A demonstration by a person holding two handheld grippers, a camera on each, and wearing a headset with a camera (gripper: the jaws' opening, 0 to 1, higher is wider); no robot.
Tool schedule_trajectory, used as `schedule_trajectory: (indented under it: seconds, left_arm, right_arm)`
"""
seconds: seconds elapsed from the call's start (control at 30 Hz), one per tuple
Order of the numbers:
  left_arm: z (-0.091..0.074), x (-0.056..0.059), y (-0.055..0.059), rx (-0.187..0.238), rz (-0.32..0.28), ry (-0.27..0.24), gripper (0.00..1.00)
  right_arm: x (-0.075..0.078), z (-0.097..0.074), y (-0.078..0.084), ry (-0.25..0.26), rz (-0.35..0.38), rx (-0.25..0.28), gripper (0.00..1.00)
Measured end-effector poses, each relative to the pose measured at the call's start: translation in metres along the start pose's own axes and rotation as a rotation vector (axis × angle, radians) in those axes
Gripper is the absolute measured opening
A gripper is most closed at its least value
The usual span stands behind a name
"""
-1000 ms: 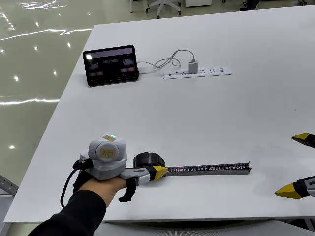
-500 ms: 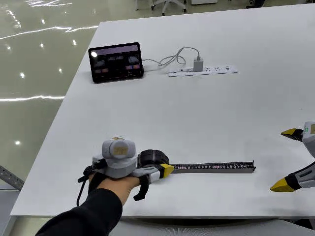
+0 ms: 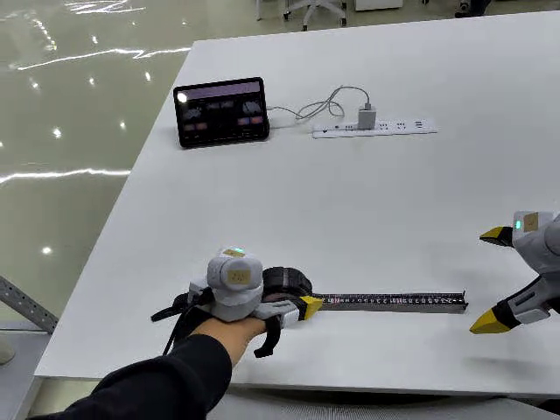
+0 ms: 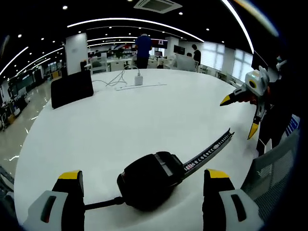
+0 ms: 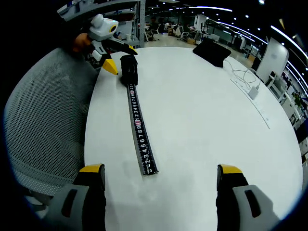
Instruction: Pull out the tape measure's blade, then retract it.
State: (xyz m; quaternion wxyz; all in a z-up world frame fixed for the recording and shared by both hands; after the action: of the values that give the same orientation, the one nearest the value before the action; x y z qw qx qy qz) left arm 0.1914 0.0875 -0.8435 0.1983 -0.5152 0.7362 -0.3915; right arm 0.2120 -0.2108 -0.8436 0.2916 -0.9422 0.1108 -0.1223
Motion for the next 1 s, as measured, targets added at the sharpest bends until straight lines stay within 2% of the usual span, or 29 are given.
schedule_trajectory:
  seconds: [0.07,0.13,0.3,0.43,0.5,0.57,0.77,0.9,0.93,1.0]
  left_arm:
    - [0.0,-0.001,0.002,-0.017,0.004,-0.004,1.0]
    - [0.0,-0.002,0.001,-0.01,0.011,-0.002,1.0]
    - [0.0,-0.003,-0.003,0.012,-0.02,-0.001,1.0]
    - [0.005,0.0,-0.001,0.009,-0.029,0.012,1.0]
    - [0.007,0.003,0.006,-0.025,-0.031,0.028,1.0]
    - [0.007,0.005,0.006,-0.032,-0.024,0.031,1.0]
    - [0.007,0.005,0.004,-0.014,-0.04,0.031,1.0]
    - [0.007,0.007,0.003,-0.012,-0.04,0.034,1.0]
    - [0.008,0.007,0.004,-0.015,-0.041,0.036,1.0]
    - [0.009,0.01,0.008,-0.03,-0.06,0.058,1.0]
  right_arm:
    - [-0.001,0.003,-0.001,-0.021,-0.016,-0.001,0.89]
    - [-0.005,0.005,0.001,-0.053,-0.032,-0.015,0.82]
    - [-0.012,0.012,0.008,-0.108,-0.072,-0.048,0.66]
    - [-0.014,0.019,0.012,-0.112,-0.095,-0.066,0.54]
    - [-0.019,0.022,0.015,-0.123,-0.106,-0.079,0.46]
    - [-0.022,0.024,0.016,-0.124,-0.121,-0.082,0.44]
    - [-0.023,0.026,0.017,-0.136,-0.128,-0.088,0.32]
    - [-0.025,0.027,0.023,-0.159,-0.13,-0.111,0.19]
    - [-0.024,0.027,0.02,-0.152,-0.147,-0.093,0.18]
    - [-0.024,0.026,0.022,-0.151,-0.137,-0.103,0.15]
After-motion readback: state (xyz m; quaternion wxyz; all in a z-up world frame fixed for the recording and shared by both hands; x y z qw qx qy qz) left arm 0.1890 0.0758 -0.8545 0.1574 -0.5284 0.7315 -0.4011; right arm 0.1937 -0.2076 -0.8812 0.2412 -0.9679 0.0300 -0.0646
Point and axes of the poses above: the centre of the closed fingertips' face, and the gripper's own axes: z roughly forward along the fingers, x roughly to its right, y roughly out of its underside, the point moved 2 cm from there along -z, roughly backward along the fingers, and after that the axes turned 7 degrees about y, right-handed, at the moved point
